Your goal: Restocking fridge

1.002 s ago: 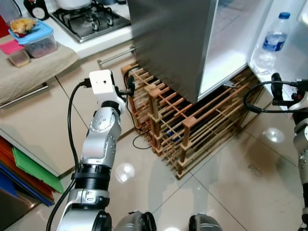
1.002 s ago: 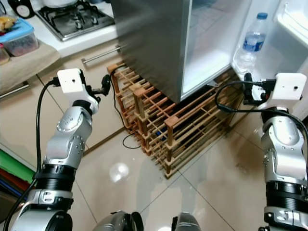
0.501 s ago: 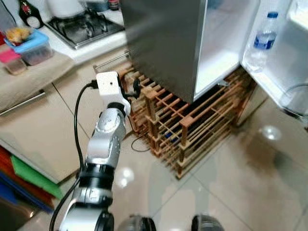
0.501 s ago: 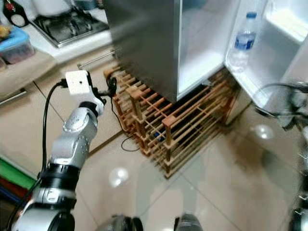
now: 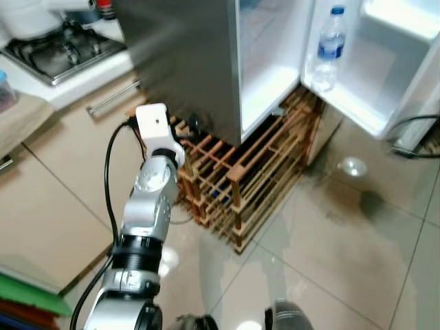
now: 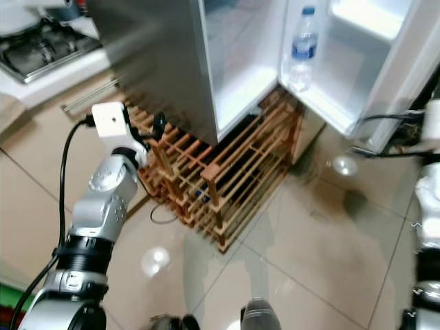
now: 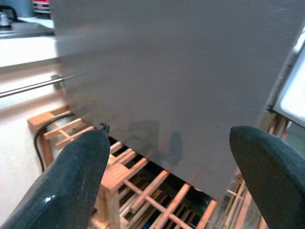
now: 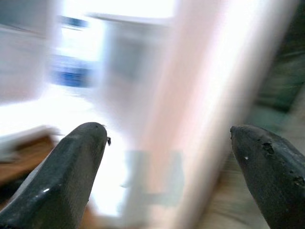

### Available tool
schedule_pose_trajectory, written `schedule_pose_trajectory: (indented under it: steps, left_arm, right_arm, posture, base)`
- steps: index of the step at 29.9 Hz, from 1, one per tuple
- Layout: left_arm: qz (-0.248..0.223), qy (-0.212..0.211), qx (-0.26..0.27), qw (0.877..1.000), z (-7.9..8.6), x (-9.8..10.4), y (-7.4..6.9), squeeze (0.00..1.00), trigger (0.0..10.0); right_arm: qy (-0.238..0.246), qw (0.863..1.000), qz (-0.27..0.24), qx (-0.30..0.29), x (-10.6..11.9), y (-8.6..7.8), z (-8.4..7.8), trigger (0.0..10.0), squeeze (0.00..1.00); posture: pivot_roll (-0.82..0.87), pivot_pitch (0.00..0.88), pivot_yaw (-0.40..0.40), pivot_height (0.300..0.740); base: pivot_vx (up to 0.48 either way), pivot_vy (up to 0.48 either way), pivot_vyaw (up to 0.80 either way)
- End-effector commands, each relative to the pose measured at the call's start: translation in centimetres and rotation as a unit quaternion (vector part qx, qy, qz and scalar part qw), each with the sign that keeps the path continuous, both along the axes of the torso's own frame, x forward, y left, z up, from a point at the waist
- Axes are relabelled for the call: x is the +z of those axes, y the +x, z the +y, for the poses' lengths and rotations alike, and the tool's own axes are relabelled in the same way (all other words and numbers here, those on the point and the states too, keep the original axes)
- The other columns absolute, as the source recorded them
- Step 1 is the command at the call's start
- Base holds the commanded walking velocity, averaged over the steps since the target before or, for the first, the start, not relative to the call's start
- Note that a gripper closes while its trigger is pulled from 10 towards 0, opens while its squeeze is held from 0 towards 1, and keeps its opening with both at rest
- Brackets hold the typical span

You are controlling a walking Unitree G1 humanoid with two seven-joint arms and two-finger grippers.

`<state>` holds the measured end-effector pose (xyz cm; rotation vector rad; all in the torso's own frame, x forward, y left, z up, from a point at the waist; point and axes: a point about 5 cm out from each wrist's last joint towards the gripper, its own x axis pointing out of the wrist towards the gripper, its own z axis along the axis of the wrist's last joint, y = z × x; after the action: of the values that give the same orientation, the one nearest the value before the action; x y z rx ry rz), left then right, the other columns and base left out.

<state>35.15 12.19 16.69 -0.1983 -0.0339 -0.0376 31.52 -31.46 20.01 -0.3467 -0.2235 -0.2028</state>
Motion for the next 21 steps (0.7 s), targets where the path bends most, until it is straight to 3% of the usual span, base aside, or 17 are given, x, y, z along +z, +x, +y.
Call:
schedule_pose_trajectory:
  steps: [1,2,3,7,12,21]
  left_arm:
    - [0.0,0.002,0.013,1.0,0.8,-0.1,0.0,0.0,10.0]
    - [-0.003,0.004,0.016,1.0,1.0,-0.1,-0.1,0.0,10.0]
    - [-0.003,0.004,0.016,1.0,1.0,-0.1,-0.1,0.0,10.0]
    - [-0.003,0.018,0.056,0.998,2.6,-0.5,-0.8,0.0,10.0]
    - [-0.001,0.018,0.073,0.997,3.0,-0.6,-1.1,0.0,10.0]
    - [-0.001,0.011,0.072,0.997,2.8,-0.5,-1.2,0.0,10.0]
  right_arm:
    - [0.021,0.999,0.004,0.033,0.1,0.4,1.3,10.0,0.0]
    - [0.069,0.996,0.007,0.048,-0.5,0.6,2.3,10.0,0.0]
    - [0.069,0.996,0.007,0.048,-0.5,0.6,2.3,10.0,0.0]
    - [0.143,0.985,0.03,0.088,-2.0,1.3,4.7,10.0,0.0]
    - [0.139,0.984,0.041,0.101,-1.9,1.7,5.6,10.0,0.0]
    - [0.114,0.988,0.043,0.095,-1.1,1.9,5.2,10.0,0.0]
  posture:
    - [-0.2,0.082,0.105,0.74]
    - [-0.2,0.083,0.103,0.74]
    - [-0.2,0.083,0.103,0.74]
    - [-0.17,0.097,0.081,0.74]
    - [-0.16,0.102,0.07,0.74]
    - [-0.16,0.102,0.067,0.74]
  base:
    - [0.0,0.0,0.0]
    - [0.0,0.0,0.0]
    - [0.0,0.0,0.0]
    - [0.0,-0.236,0.17]
    - [0.0,-0.47,0.65]
    - [0.0,-0.453,0.52]
